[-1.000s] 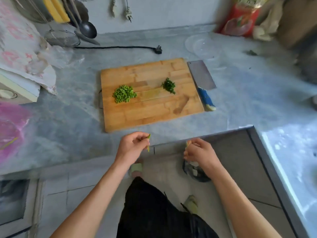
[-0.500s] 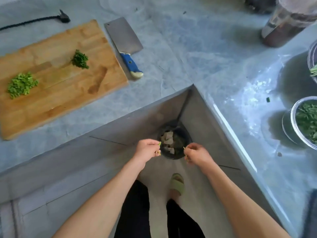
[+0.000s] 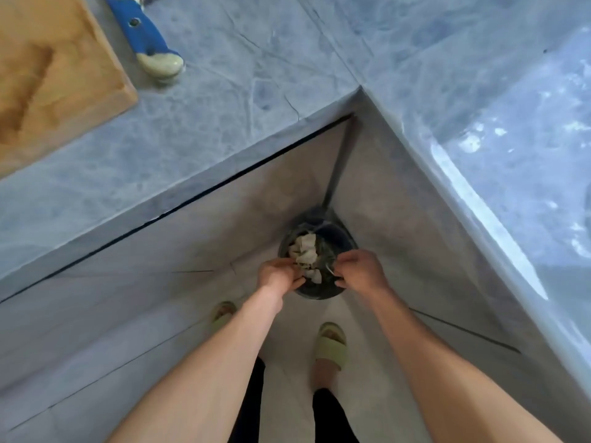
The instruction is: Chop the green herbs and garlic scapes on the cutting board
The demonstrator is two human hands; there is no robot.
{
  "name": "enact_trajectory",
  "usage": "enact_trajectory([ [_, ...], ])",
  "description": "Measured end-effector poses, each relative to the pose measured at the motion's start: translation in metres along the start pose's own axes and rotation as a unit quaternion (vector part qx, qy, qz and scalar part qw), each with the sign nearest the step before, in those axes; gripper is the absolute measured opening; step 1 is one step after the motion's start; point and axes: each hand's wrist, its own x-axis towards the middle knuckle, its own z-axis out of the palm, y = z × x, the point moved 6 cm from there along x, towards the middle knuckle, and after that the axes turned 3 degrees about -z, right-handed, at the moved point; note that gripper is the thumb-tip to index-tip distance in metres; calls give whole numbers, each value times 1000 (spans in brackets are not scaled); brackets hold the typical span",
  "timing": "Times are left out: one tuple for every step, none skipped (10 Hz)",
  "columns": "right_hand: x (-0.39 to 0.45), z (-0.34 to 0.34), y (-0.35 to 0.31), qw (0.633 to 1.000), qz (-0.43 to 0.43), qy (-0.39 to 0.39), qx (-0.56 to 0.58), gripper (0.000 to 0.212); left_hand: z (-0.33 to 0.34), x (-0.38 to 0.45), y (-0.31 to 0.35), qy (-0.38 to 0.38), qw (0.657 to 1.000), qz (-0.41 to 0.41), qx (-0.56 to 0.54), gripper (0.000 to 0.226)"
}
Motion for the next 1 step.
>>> enact_trajectory([
  [4, -1, 3, 999, -11, 17, -34, 14, 1, -5, 1, -7, 999, 21, 25, 17],
])
